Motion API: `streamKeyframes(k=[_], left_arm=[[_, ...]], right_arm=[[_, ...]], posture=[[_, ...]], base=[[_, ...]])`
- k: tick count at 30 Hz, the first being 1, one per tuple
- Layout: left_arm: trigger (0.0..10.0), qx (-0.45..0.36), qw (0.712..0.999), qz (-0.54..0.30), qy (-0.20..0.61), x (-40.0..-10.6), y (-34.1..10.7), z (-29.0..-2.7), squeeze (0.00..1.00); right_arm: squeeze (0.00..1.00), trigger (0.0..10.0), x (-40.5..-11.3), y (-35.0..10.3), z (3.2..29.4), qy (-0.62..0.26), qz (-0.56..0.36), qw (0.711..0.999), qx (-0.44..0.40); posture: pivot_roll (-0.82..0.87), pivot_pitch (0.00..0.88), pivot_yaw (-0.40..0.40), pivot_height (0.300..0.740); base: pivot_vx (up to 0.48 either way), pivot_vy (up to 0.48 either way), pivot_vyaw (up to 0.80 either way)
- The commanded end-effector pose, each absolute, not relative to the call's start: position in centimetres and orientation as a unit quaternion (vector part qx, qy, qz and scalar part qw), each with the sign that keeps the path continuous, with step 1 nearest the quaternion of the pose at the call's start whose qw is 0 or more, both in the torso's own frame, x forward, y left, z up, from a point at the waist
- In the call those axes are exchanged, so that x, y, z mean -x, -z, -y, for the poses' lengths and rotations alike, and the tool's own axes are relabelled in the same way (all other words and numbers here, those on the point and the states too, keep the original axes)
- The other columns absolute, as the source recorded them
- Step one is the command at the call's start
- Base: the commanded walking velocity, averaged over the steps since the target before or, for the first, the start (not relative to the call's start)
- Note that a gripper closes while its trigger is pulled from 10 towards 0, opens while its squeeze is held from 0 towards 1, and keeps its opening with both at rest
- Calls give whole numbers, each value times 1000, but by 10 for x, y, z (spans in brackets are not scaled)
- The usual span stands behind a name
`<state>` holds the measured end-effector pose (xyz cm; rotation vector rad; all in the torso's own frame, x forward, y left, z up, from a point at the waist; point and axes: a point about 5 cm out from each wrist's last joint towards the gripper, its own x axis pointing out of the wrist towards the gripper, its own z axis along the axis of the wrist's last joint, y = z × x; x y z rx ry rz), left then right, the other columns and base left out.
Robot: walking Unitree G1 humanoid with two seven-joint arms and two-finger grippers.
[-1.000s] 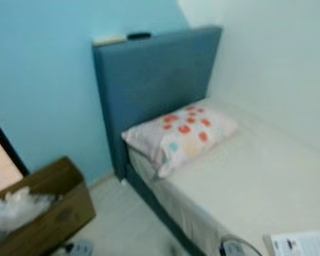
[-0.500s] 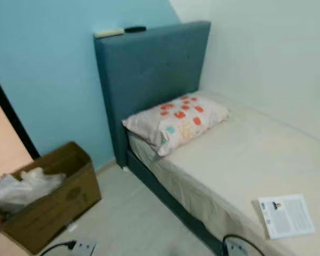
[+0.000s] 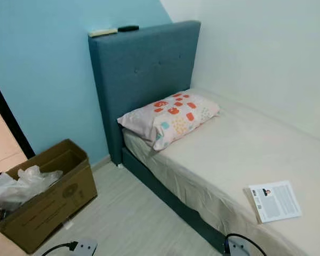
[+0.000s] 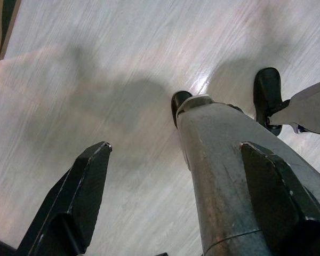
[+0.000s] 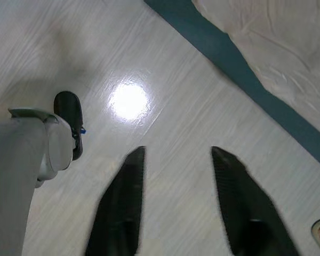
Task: Clean up the room
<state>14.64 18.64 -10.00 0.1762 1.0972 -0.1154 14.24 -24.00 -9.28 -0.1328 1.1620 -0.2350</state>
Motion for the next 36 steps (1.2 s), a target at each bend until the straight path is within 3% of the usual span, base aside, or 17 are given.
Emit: streamKeyframes(k=[1, 19, 20, 28, 36], left_arm=[[10000, -81, 846, -523, 61, -145, 101, -183, 0], [10000, -88, 861, -499, 42, -161, 93, -196, 0], [10000, -70, 867, -492, 32, -166, 91, -196, 1000], [10000, -54, 875, -481, 24, -173, 87, -199, 1000], [10000, -64, 877, -476, 10, -180, 84, -202, 1000]], right_arm=[[1000, 10000, -143, 91, 243, 118, -544, 828, 66], [1000, 10000, -161, 89, 225, 102, -518, 848, 43], [1000, 10000, -161, 90, 220, 92, -522, 847, 47], [1000, 10000, -173, 87, 208, 74, -509, 857, 44], [1000, 10000, -174, 88, 203, 71, -511, 856, 31]], posture=[[102, 0, -93, 740], [157, 0, -98, 740], [176, 0, -95, 740], [148, 0, -74, 740], [176, 0, -109, 740]], base=[[0, 0, 0], [0, 0, 0], [0, 0, 0], [0, 0, 0], [0, 0, 0]])
